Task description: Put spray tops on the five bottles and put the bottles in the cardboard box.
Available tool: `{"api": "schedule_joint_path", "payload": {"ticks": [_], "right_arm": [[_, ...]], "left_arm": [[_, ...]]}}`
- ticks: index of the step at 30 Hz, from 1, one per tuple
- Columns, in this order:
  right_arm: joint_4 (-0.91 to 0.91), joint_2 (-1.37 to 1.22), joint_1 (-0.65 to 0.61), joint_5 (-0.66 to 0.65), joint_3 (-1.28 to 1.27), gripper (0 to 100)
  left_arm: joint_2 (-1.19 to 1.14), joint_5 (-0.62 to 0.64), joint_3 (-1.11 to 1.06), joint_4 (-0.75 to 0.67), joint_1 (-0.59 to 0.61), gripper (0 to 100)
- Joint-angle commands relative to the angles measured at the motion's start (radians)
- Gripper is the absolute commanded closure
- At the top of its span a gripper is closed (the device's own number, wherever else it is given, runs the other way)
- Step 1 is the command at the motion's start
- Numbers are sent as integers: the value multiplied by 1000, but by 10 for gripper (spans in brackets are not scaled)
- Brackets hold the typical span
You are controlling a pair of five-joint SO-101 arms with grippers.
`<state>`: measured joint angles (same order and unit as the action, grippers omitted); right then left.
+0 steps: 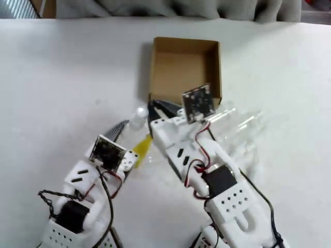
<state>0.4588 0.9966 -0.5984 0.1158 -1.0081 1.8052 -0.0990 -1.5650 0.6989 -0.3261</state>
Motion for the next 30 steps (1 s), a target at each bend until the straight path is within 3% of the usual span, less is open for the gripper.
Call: {"api": "schedule_joint_path", "payload": {"ticks": [1,10,13,15,19,23,30], "right_arm": [[-19,8,-39,0,57,982],[-18,16,16,-3,60,982],[-16,24,58,-97,61,982],[25,25,85,-143,61,982],[180,25,107,-95,58,983],[246,74,62,-48,52,983],[351,285,-134,-77,-61,983]], "left_arm": [[18,11,37,-26,8,928],[18,11,38,-26,10,928],[18,18,40,-40,56,928],[18,20,46,-66,88,928],[18,84,49,-101,119,929],[18,229,49,-167,166,972],[18,239,52,-219,209,974]]}}
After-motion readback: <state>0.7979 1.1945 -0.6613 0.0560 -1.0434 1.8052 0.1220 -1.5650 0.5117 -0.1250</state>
